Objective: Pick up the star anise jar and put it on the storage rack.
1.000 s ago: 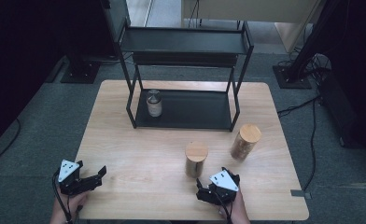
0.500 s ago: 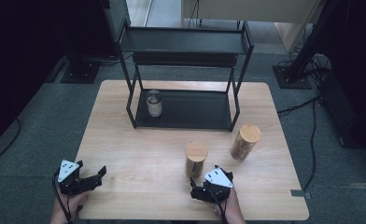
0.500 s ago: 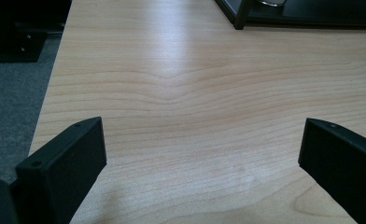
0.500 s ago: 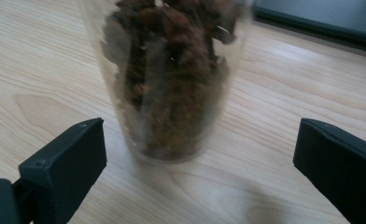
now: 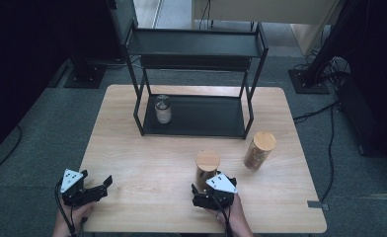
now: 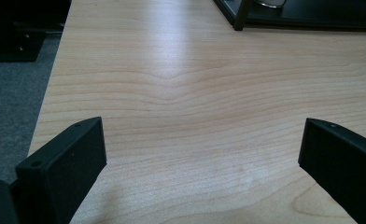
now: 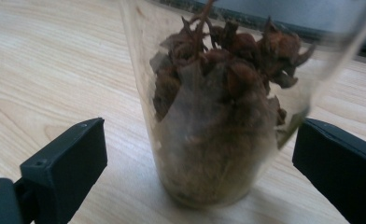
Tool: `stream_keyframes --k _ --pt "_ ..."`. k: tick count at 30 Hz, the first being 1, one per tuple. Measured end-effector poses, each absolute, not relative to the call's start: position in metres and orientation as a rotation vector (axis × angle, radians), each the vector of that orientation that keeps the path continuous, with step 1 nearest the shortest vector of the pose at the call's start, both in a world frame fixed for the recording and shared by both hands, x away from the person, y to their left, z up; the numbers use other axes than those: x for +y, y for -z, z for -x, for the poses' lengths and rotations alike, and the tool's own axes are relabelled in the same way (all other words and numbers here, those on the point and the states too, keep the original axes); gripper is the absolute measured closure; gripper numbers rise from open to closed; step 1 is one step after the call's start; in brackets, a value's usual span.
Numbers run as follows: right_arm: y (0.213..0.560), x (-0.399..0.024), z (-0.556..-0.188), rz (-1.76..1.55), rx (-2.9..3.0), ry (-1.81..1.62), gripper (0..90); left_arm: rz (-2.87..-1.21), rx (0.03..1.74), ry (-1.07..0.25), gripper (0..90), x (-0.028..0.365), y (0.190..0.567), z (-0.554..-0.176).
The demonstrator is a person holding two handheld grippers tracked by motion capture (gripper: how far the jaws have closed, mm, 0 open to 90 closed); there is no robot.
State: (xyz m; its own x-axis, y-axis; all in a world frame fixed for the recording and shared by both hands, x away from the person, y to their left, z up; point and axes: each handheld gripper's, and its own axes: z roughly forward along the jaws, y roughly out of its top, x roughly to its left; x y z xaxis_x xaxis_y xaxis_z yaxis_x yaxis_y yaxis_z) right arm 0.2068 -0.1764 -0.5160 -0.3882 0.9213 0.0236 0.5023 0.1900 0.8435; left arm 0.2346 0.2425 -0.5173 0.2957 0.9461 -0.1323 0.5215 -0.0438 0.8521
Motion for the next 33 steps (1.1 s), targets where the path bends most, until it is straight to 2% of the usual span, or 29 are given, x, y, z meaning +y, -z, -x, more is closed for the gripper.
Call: stream_keyframes --k 12,33 --pt "0.513 -0.172 -0.216 -1.379 1.928 -1.109 15.4 -1.693 1.344 -0.609 1.0 0.243 0.517 -0.235" --pt "0.494 -0.171 -0.217 -1.363 1.914 -1.133 17.1 -1.685 1.347 -0.602 1.0 0.244 0.517 -0.235"
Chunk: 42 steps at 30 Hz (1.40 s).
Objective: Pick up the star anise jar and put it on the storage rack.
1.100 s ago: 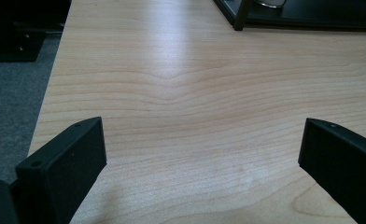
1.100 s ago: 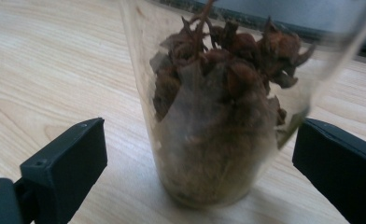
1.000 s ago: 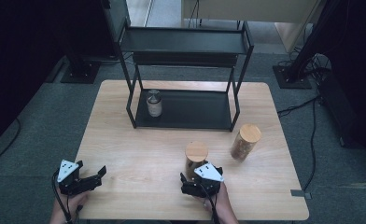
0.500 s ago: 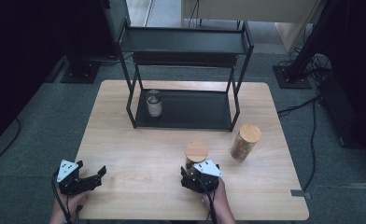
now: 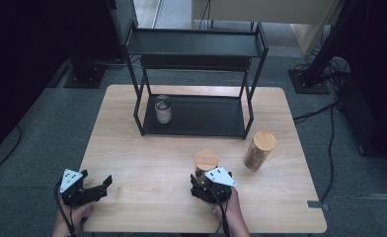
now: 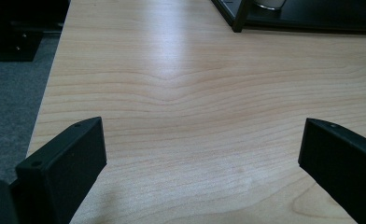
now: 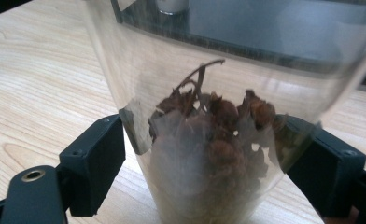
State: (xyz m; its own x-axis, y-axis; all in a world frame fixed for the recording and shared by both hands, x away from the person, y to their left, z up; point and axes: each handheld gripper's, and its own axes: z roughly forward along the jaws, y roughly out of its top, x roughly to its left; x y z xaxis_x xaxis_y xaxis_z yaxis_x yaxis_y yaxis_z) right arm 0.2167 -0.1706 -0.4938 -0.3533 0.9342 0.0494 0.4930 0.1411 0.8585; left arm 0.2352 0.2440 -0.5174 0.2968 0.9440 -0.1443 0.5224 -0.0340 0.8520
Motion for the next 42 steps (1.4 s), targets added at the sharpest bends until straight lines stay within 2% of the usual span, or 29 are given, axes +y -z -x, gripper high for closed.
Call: stream_keyframes --k 16,32,42 --pt "0.481 -0.168 -0.223 -1.395 1.915 -1.092 23.7 -1.678 1.349 -0.597 1.1 0.245 0.517 -0.235" --pt "0.476 -0.161 -0.236 -1.412 1.939 -1.063 24.6 -1.674 1.350 -0.588 1.1 0.246 0.517 -0.236" --pt "0.474 -0.152 -0.259 -1.423 1.943 -1.041 24.8 -1.669 1.350 -0.586 1.0 0.246 0.517 -0.235"
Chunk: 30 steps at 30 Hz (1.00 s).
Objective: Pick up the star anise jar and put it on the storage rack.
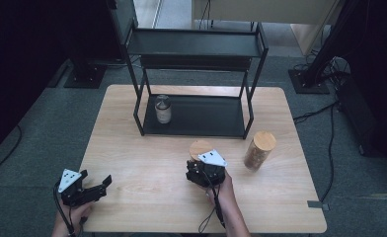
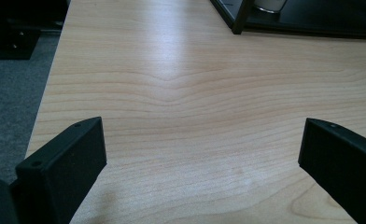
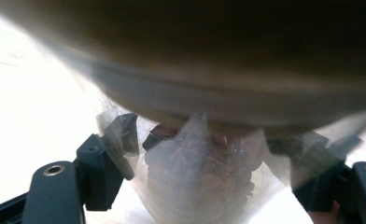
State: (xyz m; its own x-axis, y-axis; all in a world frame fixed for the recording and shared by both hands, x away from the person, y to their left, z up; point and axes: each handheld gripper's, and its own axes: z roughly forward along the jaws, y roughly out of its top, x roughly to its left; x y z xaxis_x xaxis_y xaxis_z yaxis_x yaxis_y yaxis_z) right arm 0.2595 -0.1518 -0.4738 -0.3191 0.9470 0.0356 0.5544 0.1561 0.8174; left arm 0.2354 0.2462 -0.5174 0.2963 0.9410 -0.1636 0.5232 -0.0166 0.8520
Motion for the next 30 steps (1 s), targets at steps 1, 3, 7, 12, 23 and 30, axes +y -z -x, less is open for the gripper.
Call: stream_keyframes --k 1,3,7,12,23,30 --pt "0.474 -0.151 -0.262 -1.423 1.944 -1.039 24.8 -1.668 1.350 -0.586 1.1 0.246 0.517 -0.235" --pt "0.474 -0.149 -0.266 -1.424 1.946 -1.036 24.8 -1.667 1.350 -0.588 1.0 0.246 0.517 -0.235" --pt "0.474 -0.147 -0.274 -1.422 1.941 -1.033 24.8 -1.665 1.350 -0.590 1.1 0.246 0.517 -0.235" --pt "0.473 -0.144 -0.282 -1.434 1.942 -1.024 24.9 -1.663 1.351 -0.591 1.1 0.246 0.517 -0.235" --pt "0.471 -0.143 -0.298 -1.445 1.936 -0.996 24.9 -1.659 1.353 -0.595 1.1 0.246 0.517 -0.234" --pt "0.469 -0.141 -0.308 -1.461 1.931 -0.979 24.9 -1.658 1.355 -0.594 1.1 0.246 0.517 -0.234"
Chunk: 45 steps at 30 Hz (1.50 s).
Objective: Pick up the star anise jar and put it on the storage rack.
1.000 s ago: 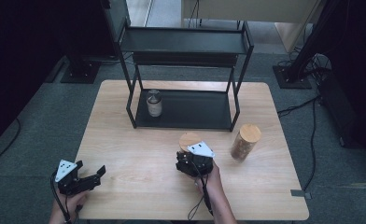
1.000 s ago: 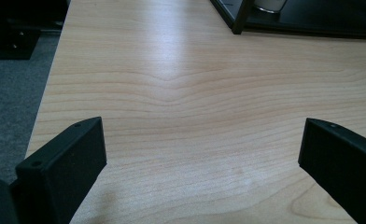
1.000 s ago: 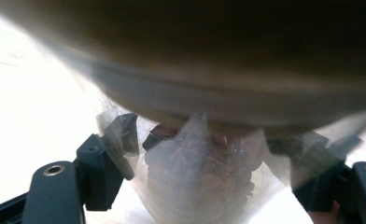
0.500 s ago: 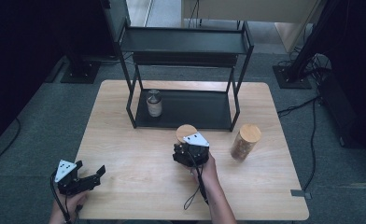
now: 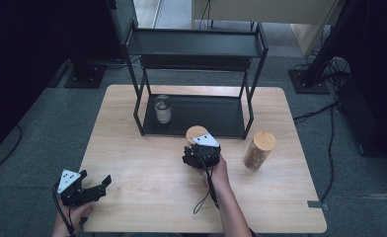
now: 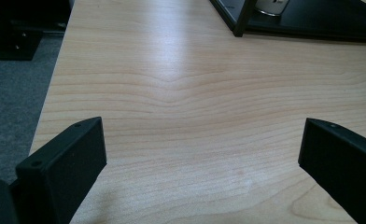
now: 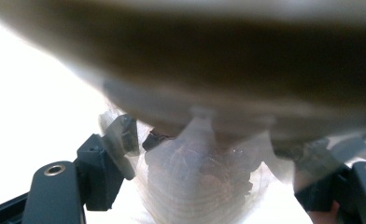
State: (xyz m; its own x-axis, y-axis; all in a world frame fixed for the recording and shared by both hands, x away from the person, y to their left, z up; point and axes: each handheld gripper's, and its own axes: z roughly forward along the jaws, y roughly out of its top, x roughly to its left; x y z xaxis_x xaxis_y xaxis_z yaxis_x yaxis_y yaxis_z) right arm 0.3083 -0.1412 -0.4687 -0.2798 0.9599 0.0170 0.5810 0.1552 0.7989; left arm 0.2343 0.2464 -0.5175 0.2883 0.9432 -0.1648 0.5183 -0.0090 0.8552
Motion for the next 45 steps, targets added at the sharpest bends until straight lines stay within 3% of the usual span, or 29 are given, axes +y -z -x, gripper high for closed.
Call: stream_keyframes --k 45 --pt "0.440 -0.122 -0.377 -1.437 1.924 -0.945 25.0 -1.660 1.348 -0.588 1.1 0.247 0.517 -0.234"
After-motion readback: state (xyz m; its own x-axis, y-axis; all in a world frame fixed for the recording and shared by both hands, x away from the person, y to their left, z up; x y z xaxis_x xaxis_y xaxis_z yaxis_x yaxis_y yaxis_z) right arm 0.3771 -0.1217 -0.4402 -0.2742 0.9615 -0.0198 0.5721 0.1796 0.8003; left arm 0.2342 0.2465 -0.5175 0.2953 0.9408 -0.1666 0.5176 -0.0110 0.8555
